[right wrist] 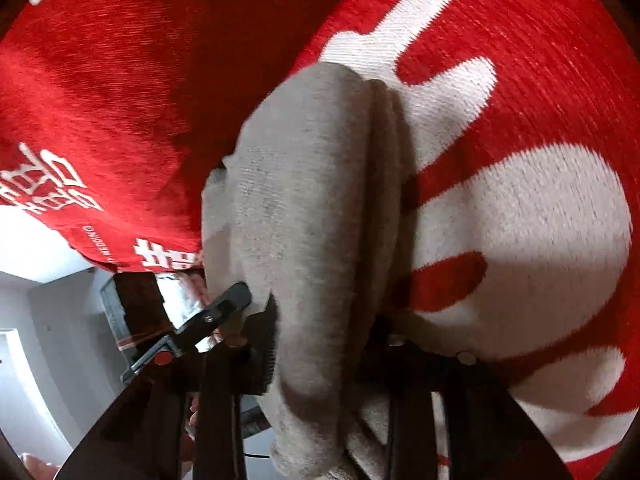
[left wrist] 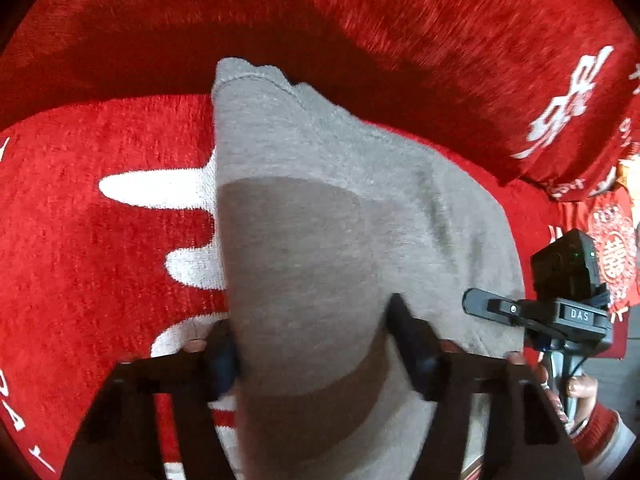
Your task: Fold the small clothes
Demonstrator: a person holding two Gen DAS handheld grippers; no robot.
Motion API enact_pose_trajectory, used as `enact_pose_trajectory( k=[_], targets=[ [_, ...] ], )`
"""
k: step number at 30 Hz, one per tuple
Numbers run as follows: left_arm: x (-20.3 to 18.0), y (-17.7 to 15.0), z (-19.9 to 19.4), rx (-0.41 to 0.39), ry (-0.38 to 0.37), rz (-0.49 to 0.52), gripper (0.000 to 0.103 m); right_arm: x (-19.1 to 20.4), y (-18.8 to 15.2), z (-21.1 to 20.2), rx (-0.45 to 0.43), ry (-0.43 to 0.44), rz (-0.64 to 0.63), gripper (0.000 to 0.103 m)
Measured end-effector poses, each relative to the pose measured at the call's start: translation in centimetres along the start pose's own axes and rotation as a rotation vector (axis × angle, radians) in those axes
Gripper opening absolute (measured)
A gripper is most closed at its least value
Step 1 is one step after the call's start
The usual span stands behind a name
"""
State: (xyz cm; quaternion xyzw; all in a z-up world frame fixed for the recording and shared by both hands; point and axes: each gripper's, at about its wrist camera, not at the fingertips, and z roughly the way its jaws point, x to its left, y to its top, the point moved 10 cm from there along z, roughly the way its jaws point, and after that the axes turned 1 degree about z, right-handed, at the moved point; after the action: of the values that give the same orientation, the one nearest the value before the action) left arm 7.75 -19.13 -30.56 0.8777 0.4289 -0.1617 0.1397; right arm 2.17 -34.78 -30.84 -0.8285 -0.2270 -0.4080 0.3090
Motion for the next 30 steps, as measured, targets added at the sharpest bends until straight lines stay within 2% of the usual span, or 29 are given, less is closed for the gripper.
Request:
enact_pose_trajectory(
  k=[2, 5, 7, 10, 14, 20, 23, 27, 28, 30],
  targets=[
    [0.0, -0.1, -0.9, 0.001, -0.044, -0.009, 0.049, 1.3, -0.5, -0.2, -0.006, 0.047, 0.000, 0.030],
    [-0.1, -0.1, -2.8, -0.009, -0.139, -0.067, 0.047, 3.3, -1.5, -0.4, -0.008, 0.096, 0.004, 0.030],
    [-0.3, -0.3, -4.3, -0.020, -0.165, -0.062, 0.047, 4.9, -2.5, -0.5, -0.010, 0.120, 0.003, 0.030],
    [-0.3, -1.2, -7.0, -0.038, -0.168, -0.016, 0.047, 6.9, -4.1, -0.5, -0.008, 0.150, -0.001, 0.030],
    [1.1, -2.9, -10.3, -0.047, -0.174, -0.009, 0.047, 9.0, -6.7, 0.7, 0.010, 0.189, 0.012, 0.030],
    [5.9, -6.9, -13.8, -0.026, -0.109, -0.020, 0.047, 9.8, -11.2, 5.2, 0.079, 0.201, 0.045, 0.030],
    [8.8, -9.3, -13.0, -0.006, -0.055, -0.048, 0.047, 8.9, -13.1, 8.9, 0.122, 0.169, 0.063, 0.030],
    [13.5, -11.7, -11.2, 0.021, 0.035, -0.093, 0.048, 7.2, -14.1, 12.2, 0.146, 0.017, 0.017, 0.031],
    [14.3, -12.1, -11.1, 0.014, 0.041, -0.105, 0.048, 7.0, -13.8, 12.1, 0.131, -0.024, -0.003, 0.033],
    [14.8, -12.3, -11.9, -0.011, -0.012, -0.143, 0.048, 7.4, -13.3, 11.4, 0.108, -0.102, -0.050, 0.036]
  ],
)
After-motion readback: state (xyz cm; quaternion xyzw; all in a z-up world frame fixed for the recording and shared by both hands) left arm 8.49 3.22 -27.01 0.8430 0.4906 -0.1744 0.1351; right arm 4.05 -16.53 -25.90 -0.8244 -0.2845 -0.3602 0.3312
